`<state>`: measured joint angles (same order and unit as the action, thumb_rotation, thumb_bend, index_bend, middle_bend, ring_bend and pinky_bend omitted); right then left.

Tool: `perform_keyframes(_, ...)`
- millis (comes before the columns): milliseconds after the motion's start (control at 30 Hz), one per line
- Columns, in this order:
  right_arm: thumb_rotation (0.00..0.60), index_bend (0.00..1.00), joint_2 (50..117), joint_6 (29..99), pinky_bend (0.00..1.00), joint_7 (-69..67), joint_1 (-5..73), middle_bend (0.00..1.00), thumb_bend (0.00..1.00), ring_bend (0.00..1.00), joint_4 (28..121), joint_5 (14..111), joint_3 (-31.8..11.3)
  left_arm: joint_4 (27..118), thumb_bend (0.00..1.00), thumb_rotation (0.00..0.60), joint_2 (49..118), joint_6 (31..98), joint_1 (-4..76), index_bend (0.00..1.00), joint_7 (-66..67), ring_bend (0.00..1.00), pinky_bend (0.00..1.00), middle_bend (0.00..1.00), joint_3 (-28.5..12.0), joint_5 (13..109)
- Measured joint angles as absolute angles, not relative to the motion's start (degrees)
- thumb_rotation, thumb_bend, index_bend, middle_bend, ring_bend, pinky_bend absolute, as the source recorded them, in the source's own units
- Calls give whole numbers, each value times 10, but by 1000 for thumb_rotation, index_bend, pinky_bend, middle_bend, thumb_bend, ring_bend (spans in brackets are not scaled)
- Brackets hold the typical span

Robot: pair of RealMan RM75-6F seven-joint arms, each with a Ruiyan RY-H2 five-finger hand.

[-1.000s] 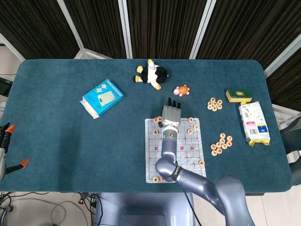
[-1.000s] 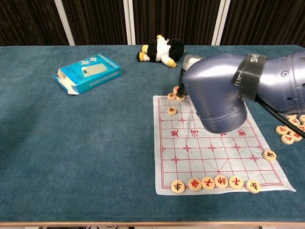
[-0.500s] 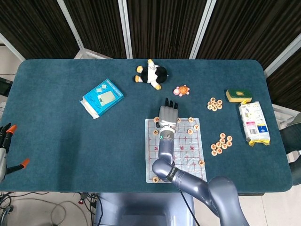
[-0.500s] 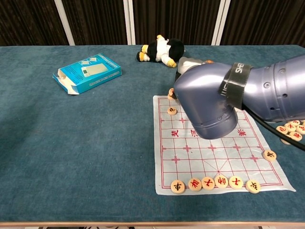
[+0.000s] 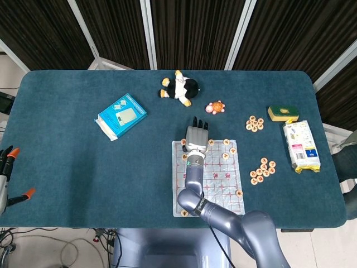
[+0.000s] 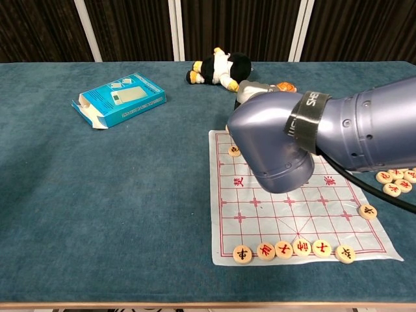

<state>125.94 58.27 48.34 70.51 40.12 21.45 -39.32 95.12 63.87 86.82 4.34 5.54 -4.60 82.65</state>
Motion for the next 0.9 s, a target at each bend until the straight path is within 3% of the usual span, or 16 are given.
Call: perform_keyframes(900, 600, 520, 1263, 571, 10, 492, 706, 0, 345, 0, 381, 218, -407, 951, 48, 600, 639, 867, 44, 0, 59, 0, 21, 0, -47, 824)
